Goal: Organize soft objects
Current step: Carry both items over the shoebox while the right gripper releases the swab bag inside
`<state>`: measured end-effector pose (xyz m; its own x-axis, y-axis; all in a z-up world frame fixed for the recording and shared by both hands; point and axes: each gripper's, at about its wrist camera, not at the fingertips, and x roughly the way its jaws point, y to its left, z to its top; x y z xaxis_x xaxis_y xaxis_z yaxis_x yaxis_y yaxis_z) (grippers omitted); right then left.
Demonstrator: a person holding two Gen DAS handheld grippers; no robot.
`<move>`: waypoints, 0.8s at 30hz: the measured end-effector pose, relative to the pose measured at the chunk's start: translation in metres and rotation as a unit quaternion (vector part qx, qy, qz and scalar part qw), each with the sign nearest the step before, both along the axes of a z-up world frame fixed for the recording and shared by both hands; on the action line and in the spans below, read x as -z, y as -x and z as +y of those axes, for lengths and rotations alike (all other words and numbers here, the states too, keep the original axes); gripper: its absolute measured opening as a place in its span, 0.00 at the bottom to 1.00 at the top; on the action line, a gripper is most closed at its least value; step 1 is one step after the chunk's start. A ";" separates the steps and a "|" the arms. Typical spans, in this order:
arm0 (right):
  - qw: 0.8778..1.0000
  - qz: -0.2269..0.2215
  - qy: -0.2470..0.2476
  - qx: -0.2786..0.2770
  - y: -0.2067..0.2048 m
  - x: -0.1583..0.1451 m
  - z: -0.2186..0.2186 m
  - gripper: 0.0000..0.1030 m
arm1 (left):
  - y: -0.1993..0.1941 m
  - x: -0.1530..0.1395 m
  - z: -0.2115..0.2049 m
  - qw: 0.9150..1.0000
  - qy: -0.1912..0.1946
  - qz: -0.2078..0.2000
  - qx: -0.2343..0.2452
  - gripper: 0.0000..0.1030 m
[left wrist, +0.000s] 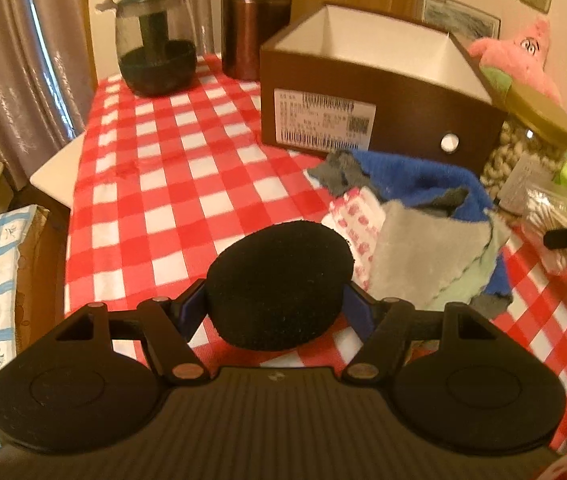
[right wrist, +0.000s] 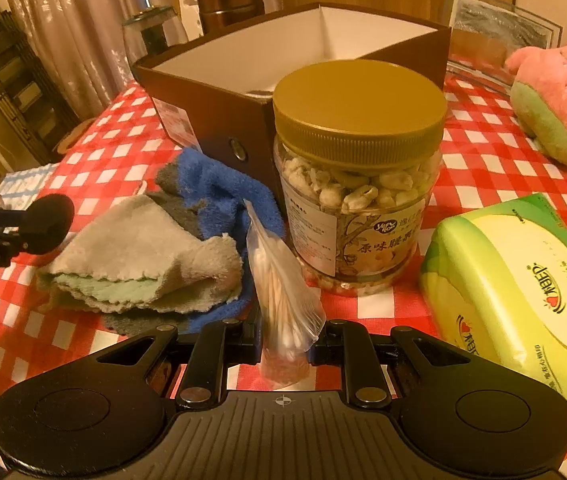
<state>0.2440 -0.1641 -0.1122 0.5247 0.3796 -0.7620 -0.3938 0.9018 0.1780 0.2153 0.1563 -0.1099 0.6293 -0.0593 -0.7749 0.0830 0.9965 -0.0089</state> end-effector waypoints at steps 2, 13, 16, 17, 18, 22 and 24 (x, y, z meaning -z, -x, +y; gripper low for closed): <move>1.000 -0.002 -0.002 -0.001 0.003 -0.005 -0.001 0.19 | 0.001 -0.007 -0.003 1.000 -0.001 -0.006 -0.003 0.68; 0.999 -0.016 -0.038 -0.006 0.012 -0.043 -0.002 0.19 | 0.000 -0.048 -0.019 0.999 -0.001 -0.036 -0.012 0.68; 0.998 -0.023 -0.049 -0.011 0.011 -0.055 0.000 0.19 | -0.003 -0.058 -0.023 0.999 -0.001 -0.049 -0.013 0.68; 0.998 -0.025 -0.053 -0.013 0.011 -0.059 0.001 0.19 | -0.005 -0.061 -0.024 0.999 -0.002 -0.053 -0.011 0.68; 0.998 -0.025 -0.056 -0.015 0.010 -0.062 0.002 0.19 | -0.006 -0.064 -0.025 0.998 -0.002 -0.058 -0.010 0.68; 0.997 -0.036 -0.065 -0.020 0.006 -0.075 0.005 0.19 | -0.014 -0.076 -0.029 0.997 -0.002 -0.074 -0.006 0.68; 0.997 -0.039 -0.069 -0.020 0.002 -0.079 0.007 0.19 | -0.019 -0.081 -0.032 0.997 -0.002 -0.079 -0.003 0.68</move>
<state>0.2418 -0.1573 -0.0333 0.5623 0.5002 -0.6585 -0.4468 0.8539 0.2671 0.2339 0.1243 -0.0288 0.7442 -0.0512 -0.6659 0.0761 0.9971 0.0084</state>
